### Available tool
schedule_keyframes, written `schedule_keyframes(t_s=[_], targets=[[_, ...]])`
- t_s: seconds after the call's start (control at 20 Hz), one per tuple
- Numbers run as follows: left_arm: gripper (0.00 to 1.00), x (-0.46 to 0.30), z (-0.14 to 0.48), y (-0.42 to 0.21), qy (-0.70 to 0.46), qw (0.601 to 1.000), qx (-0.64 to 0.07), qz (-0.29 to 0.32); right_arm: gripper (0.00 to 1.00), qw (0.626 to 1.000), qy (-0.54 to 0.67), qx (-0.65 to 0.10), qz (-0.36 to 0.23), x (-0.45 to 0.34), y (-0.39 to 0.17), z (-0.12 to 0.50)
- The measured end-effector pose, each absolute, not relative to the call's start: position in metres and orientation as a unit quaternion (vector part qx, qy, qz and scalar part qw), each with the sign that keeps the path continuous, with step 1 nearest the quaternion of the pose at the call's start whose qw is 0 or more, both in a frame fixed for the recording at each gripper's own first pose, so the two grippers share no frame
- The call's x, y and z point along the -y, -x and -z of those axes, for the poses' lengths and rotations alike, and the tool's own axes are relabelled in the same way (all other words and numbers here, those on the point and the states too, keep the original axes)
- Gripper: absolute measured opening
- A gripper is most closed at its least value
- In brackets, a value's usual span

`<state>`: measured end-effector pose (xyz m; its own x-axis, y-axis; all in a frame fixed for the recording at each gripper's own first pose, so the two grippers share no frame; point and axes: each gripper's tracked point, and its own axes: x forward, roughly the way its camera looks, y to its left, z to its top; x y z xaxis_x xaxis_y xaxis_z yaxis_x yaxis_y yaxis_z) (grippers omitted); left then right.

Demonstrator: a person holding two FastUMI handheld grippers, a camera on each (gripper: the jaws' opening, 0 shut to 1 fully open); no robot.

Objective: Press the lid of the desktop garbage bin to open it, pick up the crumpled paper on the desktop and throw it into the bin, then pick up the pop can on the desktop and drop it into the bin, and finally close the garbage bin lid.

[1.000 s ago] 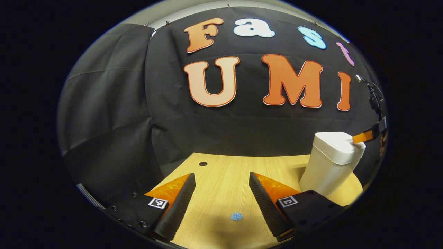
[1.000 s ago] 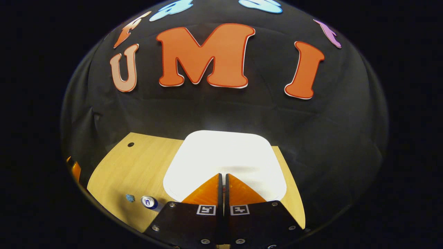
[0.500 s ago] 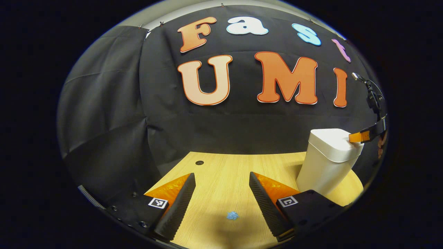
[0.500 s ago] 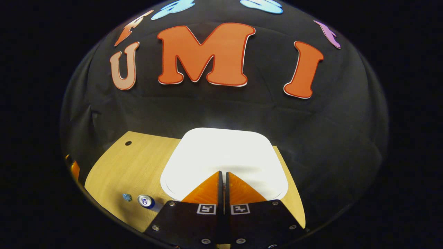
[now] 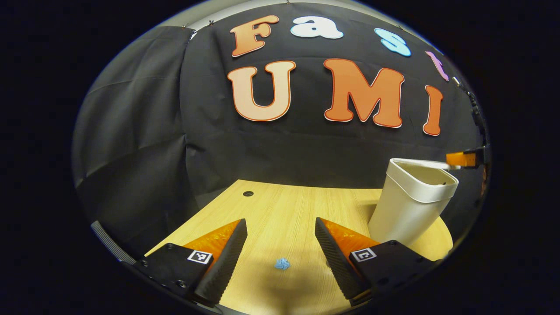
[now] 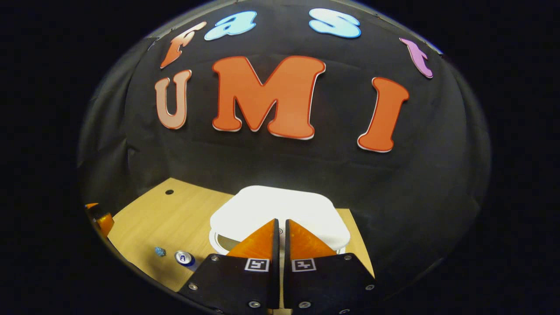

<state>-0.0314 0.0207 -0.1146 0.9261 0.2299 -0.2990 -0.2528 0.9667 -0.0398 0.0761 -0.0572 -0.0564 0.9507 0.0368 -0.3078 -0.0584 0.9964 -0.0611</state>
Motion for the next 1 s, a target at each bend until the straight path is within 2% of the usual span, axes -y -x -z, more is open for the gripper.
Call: schedule_keyframes(t_s=[0.15, 0.2, 0.35, 0.4, 0.45, 0.6, 0.7, 0.8, 1.0], targets=[[0.99, -0.015, 0.131, 0.028, 0.055, 0.978, -0.167, -0.111, 0.12, 0.992, 0.046, -0.116, -0.022, 0.062, -0.072, 0.036], [0.96, -0.013, 0.139, 0.031, 0.059, 0.977, -0.173, -0.107, 0.21, 0.993, 0.048, -0.108, -0.019, 0.063, -0.072, 0.034], [0.99, -0.016, 0.152, 0.025, 0.065, 0.976, -0.19, -0.087, 0.35, 0.993, 0.053, -0.1, -0.015, 0.058, -0.063, 0.03], [0.96, -0.019, 0.16, 0.021, 0.063, 0.974, -0.201, -0.082, 0.44, 0.994, 0.057, -0.095, -0.012, 0.058, -0.061, 0.028], [1.0, -0.02, 0.168, 0.017, 0.061, 0.972, -0.215, -0.076, 0.42, 0.994, 0.06, -0.089, -0.007, 0.058, -0.058, 0.025], [0.99, -0.019, 0.205, 0.011, 0.062, 0.963, -0.256, -0.047, 0.61, 0.995, 0.062, -0.078, 0.001, 0.052, -0.049, 0.021], [0.99, -0.02, 0.227, 0.013, 0.055, 0.953, -0.295, -0.042, 0.69, 0.995, 0.064, -0.074, 0.011, 0.051, -0.041, 0.02], [0.99, -0.017, 0.255, 0.008, 0.053, 0.945, -0.322, -0.034, 0.75, 0.995, 0.064, -0.075, 0.021, 0.051, -0.033, 0.023], [0.99, -0.014, 0.293, 0.007, 0.034, 0.932, -0.361, -0.016, 0.79, 0.994, 0.062, -0.086, 0.029, 0.046, -0.017, 0.029]])
